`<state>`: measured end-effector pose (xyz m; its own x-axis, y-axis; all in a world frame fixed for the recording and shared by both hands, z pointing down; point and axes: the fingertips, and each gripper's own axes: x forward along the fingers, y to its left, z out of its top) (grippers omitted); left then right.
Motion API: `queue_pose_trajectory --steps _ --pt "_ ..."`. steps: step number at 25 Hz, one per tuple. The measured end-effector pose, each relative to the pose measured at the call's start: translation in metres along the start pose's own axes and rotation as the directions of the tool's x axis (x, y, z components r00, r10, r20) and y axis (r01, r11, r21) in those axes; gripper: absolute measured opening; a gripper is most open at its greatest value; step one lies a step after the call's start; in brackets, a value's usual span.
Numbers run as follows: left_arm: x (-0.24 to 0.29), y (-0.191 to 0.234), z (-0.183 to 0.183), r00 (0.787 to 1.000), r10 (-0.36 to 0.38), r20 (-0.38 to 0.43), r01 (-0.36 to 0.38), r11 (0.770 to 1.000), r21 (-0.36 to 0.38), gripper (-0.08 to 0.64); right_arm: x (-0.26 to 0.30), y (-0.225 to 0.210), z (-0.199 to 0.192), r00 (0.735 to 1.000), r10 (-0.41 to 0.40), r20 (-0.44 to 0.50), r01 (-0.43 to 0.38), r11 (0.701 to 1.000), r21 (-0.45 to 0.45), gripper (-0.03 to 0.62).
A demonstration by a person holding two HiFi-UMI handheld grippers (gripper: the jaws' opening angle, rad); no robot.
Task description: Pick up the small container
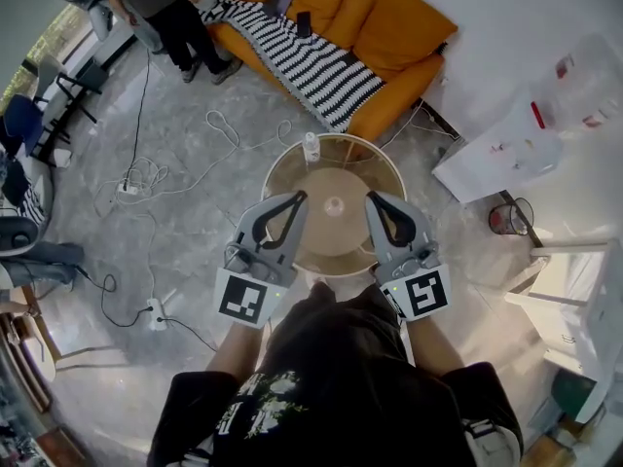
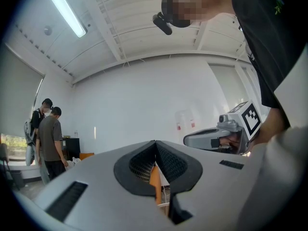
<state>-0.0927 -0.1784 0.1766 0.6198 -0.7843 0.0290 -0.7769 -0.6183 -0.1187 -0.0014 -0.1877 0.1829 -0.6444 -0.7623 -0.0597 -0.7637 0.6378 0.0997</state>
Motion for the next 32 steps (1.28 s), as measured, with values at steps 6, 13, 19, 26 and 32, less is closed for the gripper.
queue_pose_trajectory --steps 6,13,19,26,32 --pt "0.024 -0.008 0.004 0.999 0.051 0.018 -0.051 0.998 0.043 0.014 -0.004 -0.027 -0.002 0.999 0.035 0.028 -0.034 0.999 -0.022 -0.005" --pt "0.057 -0.027 0.005 0.993 0.118 0.017 -0.119 0.986 0.115 0.014 -0.012 -0.063 -0.011 0.996 0.089 0.023 -0.088 0.996 -0.031 -0.003" --pt "0.087 -0.038 -0.011 0.981 0.193 -0.004 -0.193 0.978 0.076 0.014 -0.007 -0.099 -0.031 0.986 0.165 0.014 -0.165 0.986 0.0 -0.003" --pt "0.094 -0.035 -0.036 0.959 0.283 -0.012 -0.282 0.957 0.07 0.014 0.003 -0.1 -0.061 0.962 0.272 0.003 -0.272 0.962 -0.006 -0.002" --pt "0.091 -0.034 -0.07 0.931 0.365 -0.022 -0.363 0.929 0.071 0.014 0.004 -0.1 -0.1 0.946 0.325 -0.004 -0.325 0.946 -0.016 0.106"
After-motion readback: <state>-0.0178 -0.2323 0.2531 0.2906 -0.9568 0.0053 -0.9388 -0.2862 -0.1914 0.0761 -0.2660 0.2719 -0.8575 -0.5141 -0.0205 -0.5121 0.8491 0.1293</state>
